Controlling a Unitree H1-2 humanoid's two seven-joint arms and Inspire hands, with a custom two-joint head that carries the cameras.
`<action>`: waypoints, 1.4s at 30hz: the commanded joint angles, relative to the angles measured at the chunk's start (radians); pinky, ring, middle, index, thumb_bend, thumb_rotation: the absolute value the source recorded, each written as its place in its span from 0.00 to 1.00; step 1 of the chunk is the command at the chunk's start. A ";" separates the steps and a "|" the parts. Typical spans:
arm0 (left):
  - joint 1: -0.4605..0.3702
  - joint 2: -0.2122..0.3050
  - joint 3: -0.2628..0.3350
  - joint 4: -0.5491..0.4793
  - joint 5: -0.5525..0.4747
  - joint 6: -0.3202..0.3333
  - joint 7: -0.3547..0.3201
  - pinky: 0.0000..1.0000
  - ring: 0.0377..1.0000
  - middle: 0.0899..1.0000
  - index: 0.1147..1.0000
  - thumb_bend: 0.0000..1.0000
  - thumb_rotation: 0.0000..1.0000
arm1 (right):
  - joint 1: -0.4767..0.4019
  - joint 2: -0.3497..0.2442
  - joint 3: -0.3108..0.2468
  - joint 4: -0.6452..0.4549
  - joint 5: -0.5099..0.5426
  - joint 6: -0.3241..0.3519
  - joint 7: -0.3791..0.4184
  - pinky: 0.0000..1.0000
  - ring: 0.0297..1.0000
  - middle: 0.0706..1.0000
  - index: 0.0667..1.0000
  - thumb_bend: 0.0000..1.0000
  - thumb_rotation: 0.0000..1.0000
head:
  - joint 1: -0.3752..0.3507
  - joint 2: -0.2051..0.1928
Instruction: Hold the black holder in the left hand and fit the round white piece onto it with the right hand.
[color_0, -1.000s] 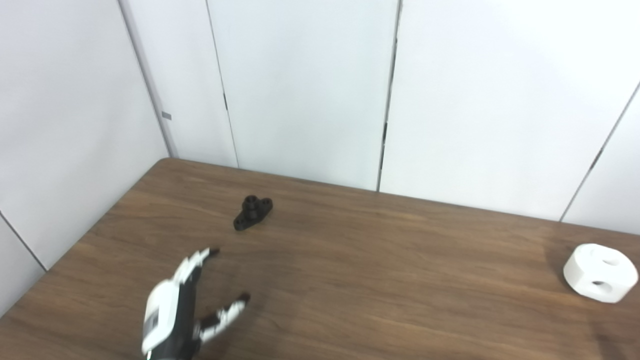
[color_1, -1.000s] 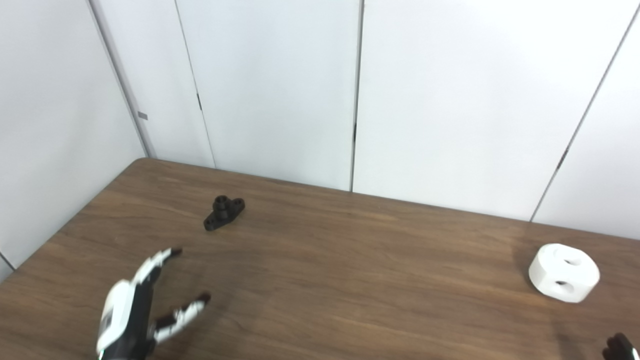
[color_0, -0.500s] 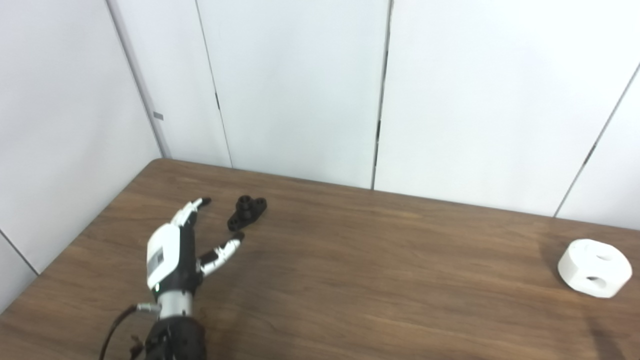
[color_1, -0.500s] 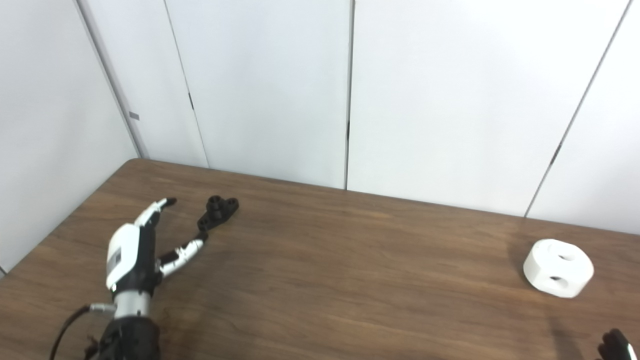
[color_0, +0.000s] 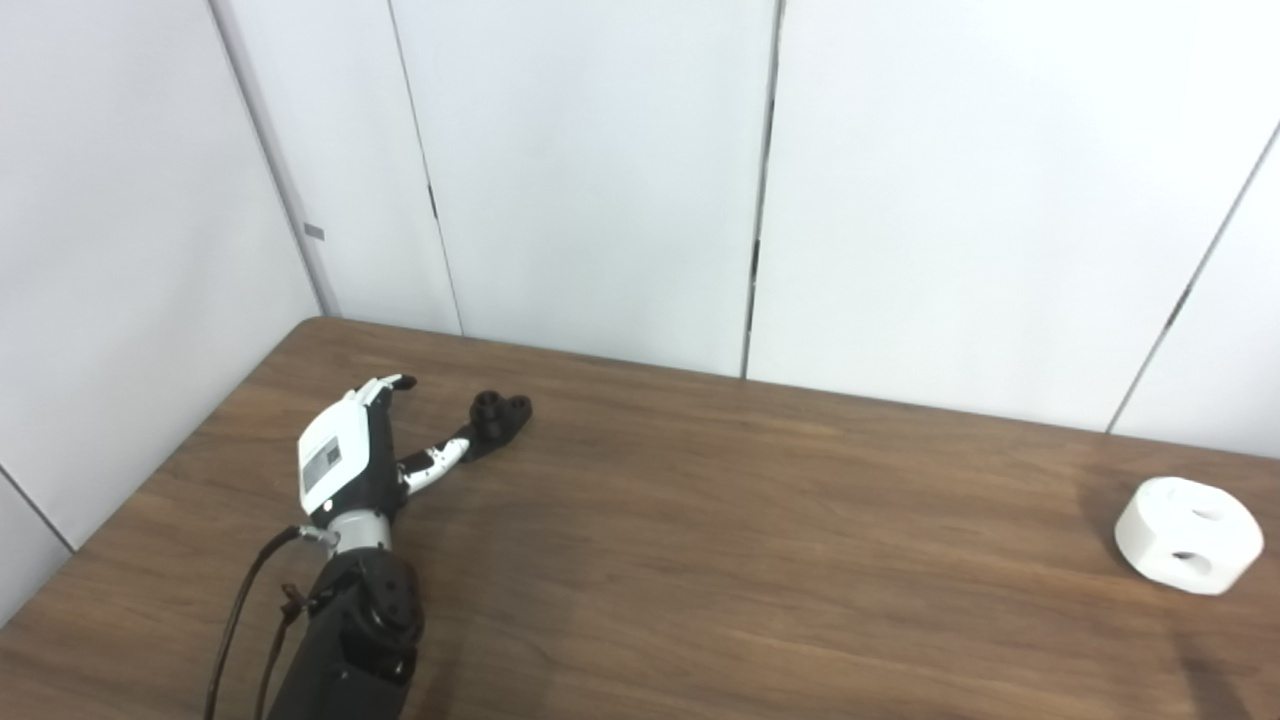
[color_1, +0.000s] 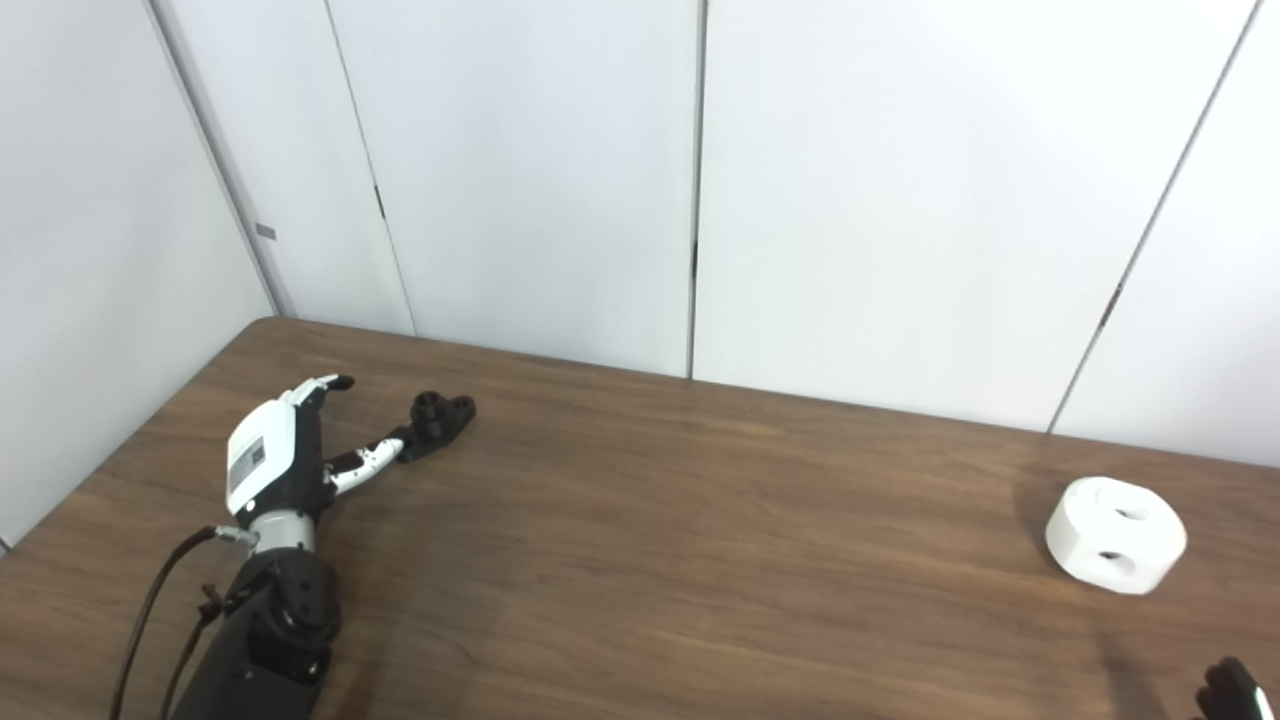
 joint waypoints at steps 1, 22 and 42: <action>-0.049 0.030 -0.009 -0.002 0.013 0.011 0.017 0.97 0.94 0.90 0.75 0.75 0.36 | 0.040 0.057 0.039 0.045 0.005 0.014 -0.004 1.00 1.00 1.00 1.00 0.50 1.00 | 0.001 0.001; -0.091 0.040 -0.106 0.105 0.016 0.061 0.026 0.97 0.95 0.89 0.72 0.78 0.38 | 0.047 0.057 0.039 0.030 0.009 0.034 -0.008 1.00 1.00 1.00 1.00 0.50 1.00 | -0.004 0.008; -0.130 0.073 -0.163 0.188 0.027 0.108 0.026 0.97 0.95 0.88 0.66 0.76 0.37 | 0.051 0.059 0.043 0.020 -0.006 0.038 -0.010 1.00 1.00 1.00 1.00 0.53 1.00 | -0.014 0.013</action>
